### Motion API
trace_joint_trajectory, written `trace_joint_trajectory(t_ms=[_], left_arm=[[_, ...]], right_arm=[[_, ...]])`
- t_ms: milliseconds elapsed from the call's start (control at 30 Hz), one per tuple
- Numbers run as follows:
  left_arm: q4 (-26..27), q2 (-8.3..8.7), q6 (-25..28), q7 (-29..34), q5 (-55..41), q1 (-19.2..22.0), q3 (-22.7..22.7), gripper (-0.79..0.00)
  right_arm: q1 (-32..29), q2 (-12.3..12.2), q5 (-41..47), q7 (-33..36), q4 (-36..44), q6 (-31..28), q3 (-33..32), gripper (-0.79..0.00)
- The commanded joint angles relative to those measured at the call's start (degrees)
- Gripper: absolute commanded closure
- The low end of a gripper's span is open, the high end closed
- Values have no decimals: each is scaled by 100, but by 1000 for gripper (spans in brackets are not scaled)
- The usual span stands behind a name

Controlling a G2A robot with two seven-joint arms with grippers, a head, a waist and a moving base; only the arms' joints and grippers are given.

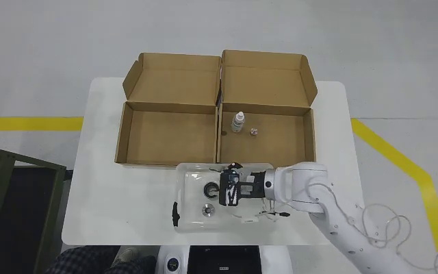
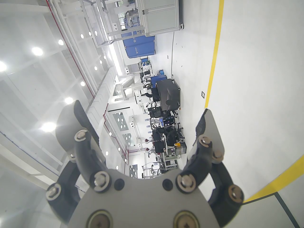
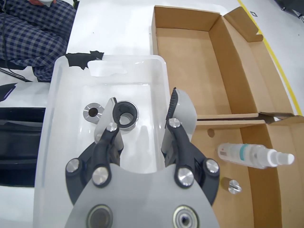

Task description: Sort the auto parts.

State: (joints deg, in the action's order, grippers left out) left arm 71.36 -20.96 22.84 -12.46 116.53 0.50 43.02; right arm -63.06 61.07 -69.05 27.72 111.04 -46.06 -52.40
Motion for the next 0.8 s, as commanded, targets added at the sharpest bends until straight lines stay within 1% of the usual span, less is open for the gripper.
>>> trace_joint_trajectory(t_ms=[0, 67, 233, 533, 767], left_arm=[[0, 0, 0, 0, 0, 0, 0, -785], [0, 0, 0, 0, 0, 0, 0, -785], [0, 0, 0, 0, 0, 0, 0, -785], [0, 0, 0, 0, 0, 0, 0, -785], [0, 0, 0, 0, 0, 0, 0, -785]], right_arm=[[34, 21, -60, -2, -52, 13, 114, -400], [71, 42, -149, -18, -103, 15, 217, -443], [136, 88, -381, -150, -233, -37, 452, -486], [190, 147, -597, -304, -524, -47, 699, -477], [231, 176, -749, -432, -773, -15, 763, -489]])
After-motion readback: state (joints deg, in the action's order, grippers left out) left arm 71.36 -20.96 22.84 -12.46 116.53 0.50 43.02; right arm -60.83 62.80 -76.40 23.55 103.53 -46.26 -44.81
